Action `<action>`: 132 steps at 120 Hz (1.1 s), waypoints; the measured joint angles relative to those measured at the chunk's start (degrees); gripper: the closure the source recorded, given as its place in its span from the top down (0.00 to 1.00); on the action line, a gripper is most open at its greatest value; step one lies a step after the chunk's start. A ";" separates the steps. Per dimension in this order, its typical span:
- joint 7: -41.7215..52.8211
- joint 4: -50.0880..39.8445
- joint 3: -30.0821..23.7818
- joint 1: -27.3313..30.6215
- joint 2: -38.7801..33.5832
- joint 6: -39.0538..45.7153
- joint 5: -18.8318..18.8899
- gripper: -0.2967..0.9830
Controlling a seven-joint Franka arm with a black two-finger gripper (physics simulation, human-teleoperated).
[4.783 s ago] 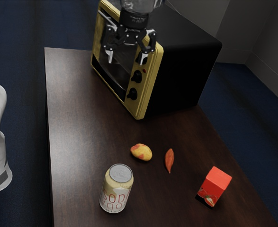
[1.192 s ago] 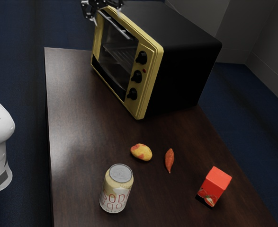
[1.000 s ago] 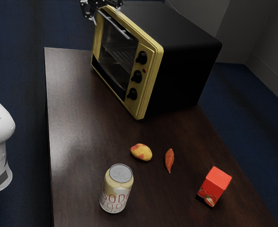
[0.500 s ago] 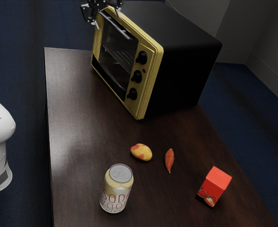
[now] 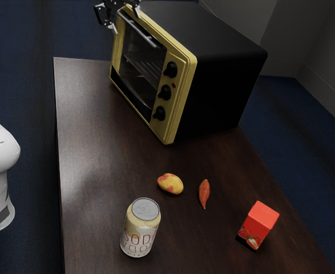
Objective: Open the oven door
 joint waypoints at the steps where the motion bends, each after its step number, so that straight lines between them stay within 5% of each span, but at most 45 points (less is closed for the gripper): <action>1: -0.07 0.02 0.00 0.05 0.00 0.00 0.00 0.77; 132: -4.46 -0.17 -1.23 0.96 3.57 1.05 -1.36 0.77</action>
